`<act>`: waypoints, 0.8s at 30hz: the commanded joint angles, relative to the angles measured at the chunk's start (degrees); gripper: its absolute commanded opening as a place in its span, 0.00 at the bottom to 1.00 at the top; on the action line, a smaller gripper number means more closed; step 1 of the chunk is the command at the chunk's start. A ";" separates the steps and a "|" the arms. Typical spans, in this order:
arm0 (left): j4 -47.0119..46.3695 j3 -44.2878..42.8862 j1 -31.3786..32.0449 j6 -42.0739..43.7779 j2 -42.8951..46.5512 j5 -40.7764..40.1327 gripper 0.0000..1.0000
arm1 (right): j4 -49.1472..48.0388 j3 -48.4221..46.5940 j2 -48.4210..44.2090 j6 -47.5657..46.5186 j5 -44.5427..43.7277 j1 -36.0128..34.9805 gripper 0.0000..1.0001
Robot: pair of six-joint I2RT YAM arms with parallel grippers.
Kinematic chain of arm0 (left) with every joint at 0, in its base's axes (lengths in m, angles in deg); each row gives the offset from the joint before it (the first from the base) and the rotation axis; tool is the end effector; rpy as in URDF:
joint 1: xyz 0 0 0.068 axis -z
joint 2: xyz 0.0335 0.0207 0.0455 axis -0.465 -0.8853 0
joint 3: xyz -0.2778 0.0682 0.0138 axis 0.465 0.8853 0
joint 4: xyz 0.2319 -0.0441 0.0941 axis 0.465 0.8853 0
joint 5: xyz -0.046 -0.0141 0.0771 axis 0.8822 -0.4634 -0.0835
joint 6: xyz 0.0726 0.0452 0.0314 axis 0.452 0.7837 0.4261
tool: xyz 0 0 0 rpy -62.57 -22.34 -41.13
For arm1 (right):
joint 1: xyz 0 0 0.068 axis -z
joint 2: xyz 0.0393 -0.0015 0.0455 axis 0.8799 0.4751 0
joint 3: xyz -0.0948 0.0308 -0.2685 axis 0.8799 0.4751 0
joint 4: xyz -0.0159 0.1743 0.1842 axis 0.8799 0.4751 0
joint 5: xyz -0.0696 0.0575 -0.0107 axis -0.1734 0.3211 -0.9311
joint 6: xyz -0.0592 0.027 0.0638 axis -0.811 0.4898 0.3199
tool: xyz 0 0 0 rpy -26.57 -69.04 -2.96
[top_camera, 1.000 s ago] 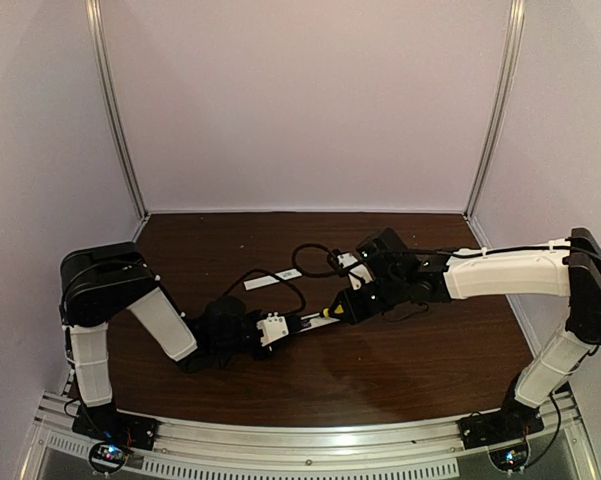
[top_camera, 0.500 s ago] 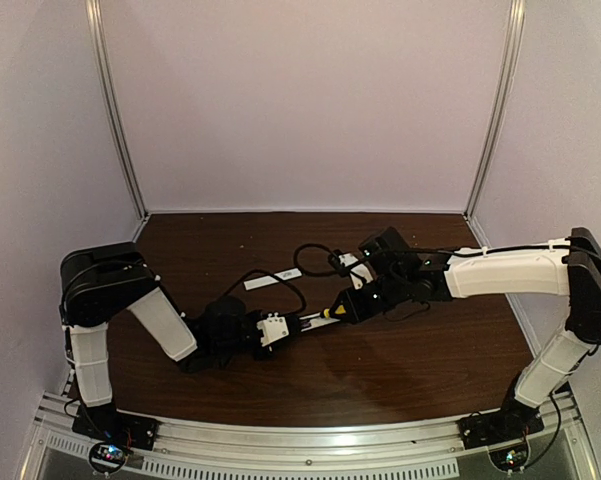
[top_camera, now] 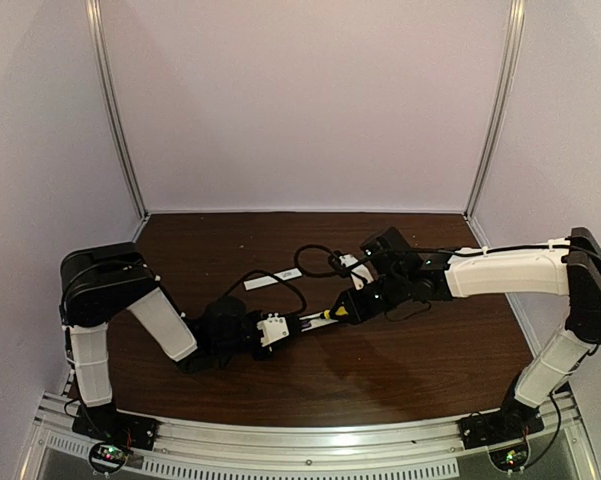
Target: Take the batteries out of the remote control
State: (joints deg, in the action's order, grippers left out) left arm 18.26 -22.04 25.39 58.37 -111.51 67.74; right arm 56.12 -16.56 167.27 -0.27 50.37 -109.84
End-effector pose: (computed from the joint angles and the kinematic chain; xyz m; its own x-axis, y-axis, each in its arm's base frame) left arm 0.2214 -0.3021 0.0823 0.1891 0.5348 -0.8235 0.8384 0.3487 0.4190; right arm 0.2185 0.2896 0.1976 -0.7615 -0.3719 -0.5309 -0.6333 0.6012 0.4873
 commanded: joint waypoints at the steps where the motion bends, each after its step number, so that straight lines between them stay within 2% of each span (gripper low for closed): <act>1: -4.94 -1.15 1.30 0.89 -0.52 1.30 0.00 | -3.78 0.47 1.27 -0.21 10.88 -1.46 0.00; 24: -5.46 -1.07 1.38 0.44 -1.03 1.35 0.00 | -5.74 0.97 0.05 1.21 14.13 -1.45 0.00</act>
State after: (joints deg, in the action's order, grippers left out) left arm 18.22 -22.01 25.46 58.37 -111.55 67.50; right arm 55.31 -15.91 167.36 0.86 51.99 -109.45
